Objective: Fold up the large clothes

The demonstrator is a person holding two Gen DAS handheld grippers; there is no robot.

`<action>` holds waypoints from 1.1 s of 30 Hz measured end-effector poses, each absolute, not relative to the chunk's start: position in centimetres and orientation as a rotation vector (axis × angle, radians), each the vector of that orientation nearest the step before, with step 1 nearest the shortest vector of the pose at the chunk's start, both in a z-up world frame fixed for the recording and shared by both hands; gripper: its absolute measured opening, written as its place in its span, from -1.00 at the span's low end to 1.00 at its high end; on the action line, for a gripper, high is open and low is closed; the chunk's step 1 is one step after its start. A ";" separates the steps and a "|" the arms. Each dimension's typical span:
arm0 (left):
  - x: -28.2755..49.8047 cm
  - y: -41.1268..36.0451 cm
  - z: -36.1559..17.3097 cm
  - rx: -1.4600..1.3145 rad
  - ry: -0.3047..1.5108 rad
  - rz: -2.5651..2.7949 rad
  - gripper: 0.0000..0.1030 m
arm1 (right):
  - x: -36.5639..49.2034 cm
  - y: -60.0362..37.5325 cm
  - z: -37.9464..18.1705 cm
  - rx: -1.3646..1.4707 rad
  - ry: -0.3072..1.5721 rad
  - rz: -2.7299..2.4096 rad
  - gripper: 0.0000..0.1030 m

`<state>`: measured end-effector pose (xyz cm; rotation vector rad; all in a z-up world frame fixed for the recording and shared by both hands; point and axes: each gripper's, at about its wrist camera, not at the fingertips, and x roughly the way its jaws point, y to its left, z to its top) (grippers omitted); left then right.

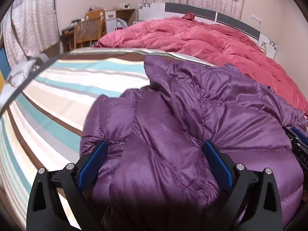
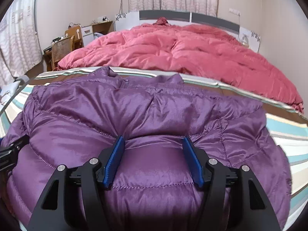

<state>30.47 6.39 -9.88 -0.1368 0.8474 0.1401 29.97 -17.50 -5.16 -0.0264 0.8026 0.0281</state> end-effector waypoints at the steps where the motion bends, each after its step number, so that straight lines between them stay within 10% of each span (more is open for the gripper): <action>1: 30.5 6.6 -10.0 -0.149 0.853 0.135 0.95 | 30.0 -17.6 -5.2 -0.021 0.806 0.029 0.23; 24: 23.5 12.0 -10.7 -0.484 0.854 0.056 0.64 | 18.9 -18.2 -1.7 0.088 0.750 0.066 0.23; 33: 24.5 11.8 -11.1 -0.521 0.842 0.025 0.56 | 17.9 -16.2 -1.4 0.053 0.762 0.167 -0.46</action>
